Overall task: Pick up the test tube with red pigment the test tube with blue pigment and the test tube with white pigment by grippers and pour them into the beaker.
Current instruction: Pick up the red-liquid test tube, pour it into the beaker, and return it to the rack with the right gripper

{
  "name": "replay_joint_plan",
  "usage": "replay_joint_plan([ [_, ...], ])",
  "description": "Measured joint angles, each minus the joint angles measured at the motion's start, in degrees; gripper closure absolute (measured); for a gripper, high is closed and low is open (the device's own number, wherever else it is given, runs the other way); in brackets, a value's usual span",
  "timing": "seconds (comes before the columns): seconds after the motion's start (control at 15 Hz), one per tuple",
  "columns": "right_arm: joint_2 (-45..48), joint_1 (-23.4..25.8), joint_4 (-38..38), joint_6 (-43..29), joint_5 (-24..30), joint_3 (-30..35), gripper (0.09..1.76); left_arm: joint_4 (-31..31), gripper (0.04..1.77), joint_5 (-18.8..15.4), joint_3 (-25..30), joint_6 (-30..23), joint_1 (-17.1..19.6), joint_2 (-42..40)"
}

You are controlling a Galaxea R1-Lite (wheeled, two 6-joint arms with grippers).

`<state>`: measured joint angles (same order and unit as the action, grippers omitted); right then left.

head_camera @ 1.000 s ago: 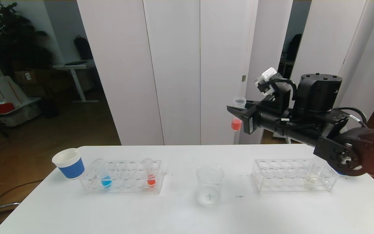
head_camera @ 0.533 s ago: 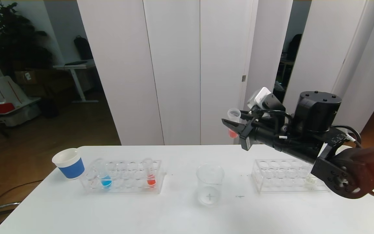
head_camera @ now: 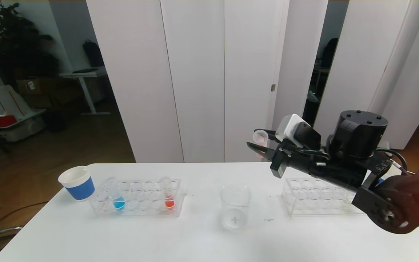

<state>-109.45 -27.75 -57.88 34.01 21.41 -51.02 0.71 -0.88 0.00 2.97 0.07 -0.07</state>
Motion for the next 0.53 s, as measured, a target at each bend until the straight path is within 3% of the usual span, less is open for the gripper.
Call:
replay_joint_plan([
  [0.53, 0.24, 0.46, -0.3, 14.12, 4.61, 1.41, 1.27, -0.02, 0.09, 0.0, 0.0, 0.0, 0.0, 0.0],
])
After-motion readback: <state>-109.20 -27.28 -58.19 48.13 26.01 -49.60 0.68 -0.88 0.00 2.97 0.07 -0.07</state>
